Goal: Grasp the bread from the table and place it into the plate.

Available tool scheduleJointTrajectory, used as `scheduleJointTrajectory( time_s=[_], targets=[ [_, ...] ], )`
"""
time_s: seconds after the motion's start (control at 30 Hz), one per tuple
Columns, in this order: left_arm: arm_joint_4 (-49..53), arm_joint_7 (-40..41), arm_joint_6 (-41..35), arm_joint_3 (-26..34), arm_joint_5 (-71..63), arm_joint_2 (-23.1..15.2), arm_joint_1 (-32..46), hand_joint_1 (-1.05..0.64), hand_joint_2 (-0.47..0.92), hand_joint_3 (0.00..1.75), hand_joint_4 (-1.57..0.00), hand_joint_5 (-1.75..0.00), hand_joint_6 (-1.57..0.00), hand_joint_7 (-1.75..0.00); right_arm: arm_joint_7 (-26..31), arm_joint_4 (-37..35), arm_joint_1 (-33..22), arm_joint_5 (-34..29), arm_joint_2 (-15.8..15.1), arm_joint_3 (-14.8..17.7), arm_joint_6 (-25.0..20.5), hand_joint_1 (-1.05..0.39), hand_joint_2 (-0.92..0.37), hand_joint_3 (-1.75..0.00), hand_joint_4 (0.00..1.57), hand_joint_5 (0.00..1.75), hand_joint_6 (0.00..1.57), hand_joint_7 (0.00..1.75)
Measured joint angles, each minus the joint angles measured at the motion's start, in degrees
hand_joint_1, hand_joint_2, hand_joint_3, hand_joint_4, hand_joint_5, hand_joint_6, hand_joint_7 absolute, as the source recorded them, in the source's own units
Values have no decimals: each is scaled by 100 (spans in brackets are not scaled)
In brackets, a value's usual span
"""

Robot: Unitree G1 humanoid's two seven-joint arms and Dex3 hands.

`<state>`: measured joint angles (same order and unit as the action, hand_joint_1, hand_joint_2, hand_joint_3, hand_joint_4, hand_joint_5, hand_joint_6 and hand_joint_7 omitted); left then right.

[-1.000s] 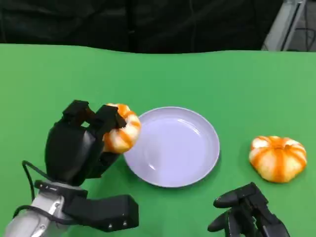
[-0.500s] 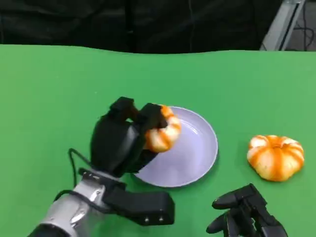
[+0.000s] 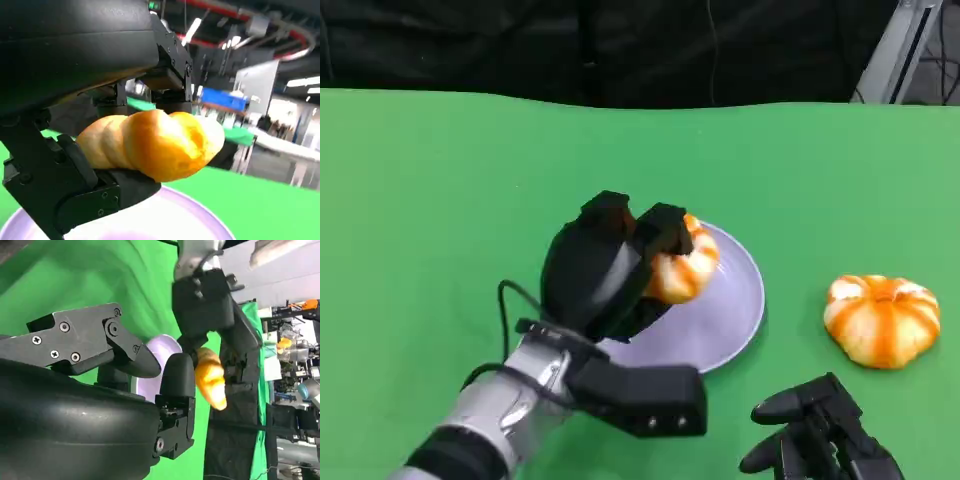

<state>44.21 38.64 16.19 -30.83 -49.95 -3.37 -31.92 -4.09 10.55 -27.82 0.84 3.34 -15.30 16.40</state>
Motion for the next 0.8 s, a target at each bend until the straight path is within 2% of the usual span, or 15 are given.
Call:
scheduleJointTrajectory(
  time_s=[0.03,0.07,0.1,0.13,0.17,0.23,0.3,0.4,0.6,0.67,0.8],
  targets=[
    [-6,-163,-99,-10,27,4,-20,-30,73,68,-39,-106,-45,-66,0,0,0,0,0,-2,0,-25,-92,-99,18,175,7,175],
    [-17,-286,-178,-16,52,6,-25,-41,82,51,-20,-75,-24,-49,1,0,-3,1,1,-3,0,-26,-92,-99,18,175,7,175],
    [-68,-489,-340,-46,49,6,-27,-49,88,38,-8,-53,-11,-38,2,0,-8,3,1,-3,0,-26,-92,-98,18,175,7,175],
    [-128,-743,-576,-79,28,8,-26,-51,90,34,-4,-46,-6,-34,1,1,-8,3,1,-7,-1,-27,-92,-98,17,175,7,175],
    [-194,-956,-790,-112,9,2,-24,-60,91,36,-2,-27,-3,-25,0,2,-9,3,2,-12,-2,-27,-92,-98,17,175,7,175],
    [-387,-1416,-1244,-216,-111,-25,-21,-65,92,37,0,-17,-1,-21,1,5,-14,3,2,-19,-3,-26,-92,-98,18,175,7,175],
    [-573,-1763,-1542,-309,-178,-59,-17,-78,92,44,0,-4,0,-12,4,11,-18,2,2,-22,-6,-27,-92,-97,18,175,8,175],
    [-859,-2470,-1799,-405,-185,-144,-9,-90,92,51,0,0,0,-5,9,23,-24,2,2,-22,-21,-27,-92,-98,18,175,8,175],
    [-1223,-3277,-1896,-490,-98,-400,42,-97,92,59,0,0,-2,-3,8,78,-46,4,1,-22,-61,-26,-92,-98,20,175,8,175],
    [-1388,-3639,-1844,-442,129,-501,120,-98,92,60,0,0,-2,-3,1,85,-41,4,0,-21,-61,-26,-92,-98,20,175,7,175],
    [-1733,-3935,-1597,-228,549,-739,362,-87,92,58,-6,-3,-6,-5,-4,89,-39,7,-2,-17,-63,-26,-92,-98,18,175,7,175]
  ],
)
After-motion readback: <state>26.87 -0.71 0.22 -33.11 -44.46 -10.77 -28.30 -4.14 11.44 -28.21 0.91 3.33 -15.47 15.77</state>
